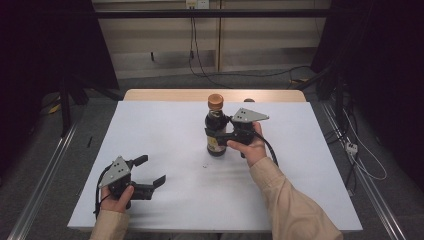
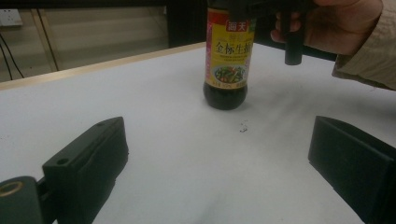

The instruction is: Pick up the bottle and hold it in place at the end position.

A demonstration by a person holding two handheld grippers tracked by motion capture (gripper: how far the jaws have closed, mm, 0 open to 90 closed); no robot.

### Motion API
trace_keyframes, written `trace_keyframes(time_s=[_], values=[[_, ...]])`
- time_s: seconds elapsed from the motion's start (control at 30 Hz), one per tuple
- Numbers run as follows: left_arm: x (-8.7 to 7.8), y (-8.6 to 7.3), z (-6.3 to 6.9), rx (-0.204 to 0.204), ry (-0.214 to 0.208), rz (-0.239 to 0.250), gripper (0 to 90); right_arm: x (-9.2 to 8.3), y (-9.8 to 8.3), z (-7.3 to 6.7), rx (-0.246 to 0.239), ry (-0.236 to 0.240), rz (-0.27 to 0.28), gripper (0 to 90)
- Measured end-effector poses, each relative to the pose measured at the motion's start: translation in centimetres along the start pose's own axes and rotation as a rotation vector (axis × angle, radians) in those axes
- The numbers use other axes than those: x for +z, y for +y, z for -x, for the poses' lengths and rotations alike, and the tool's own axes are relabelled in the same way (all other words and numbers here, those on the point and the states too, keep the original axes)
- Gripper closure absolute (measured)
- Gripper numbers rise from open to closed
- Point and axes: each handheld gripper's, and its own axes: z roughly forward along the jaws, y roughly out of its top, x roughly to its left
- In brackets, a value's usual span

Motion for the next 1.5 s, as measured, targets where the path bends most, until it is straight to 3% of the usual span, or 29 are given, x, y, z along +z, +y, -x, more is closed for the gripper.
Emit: trace_keyframes(time_s=[0.23, 0.3, 0.5, 1.17, 1.5], values=[[0.17, 0.02, 0.04, -0.001, -0.004, -0.002, 4.5, 0.28, -0.14, 0.28, 0.016, 0.000, 0.015, 27.2], [0.08, 0.03, -0.10, 0.018, -0.002, -0.016, 4.5, 0.25, -0.23, 0.27, 0.021, -0.001, 0.019, 27.2], [0.18, -0.03, 0.15, -0.003, -0.009, -0.004, 4.5, -0.21, -0.22, 0.39, 0.009, 0.012, 0.000, 27.1], [0.23, -0.04, 0.22, 0.004, -0.009, -0.011, 4.5, -0.42, -0.20, 0.38, -0.012, 0.014, -0.014, 27.0], [0.60, 0.07, 0.34, -0.004, -0.032, -0.021, 4.4, -0.56, -0.12, 0.32, -0.020, 0.014, -0.029, 27.1]])
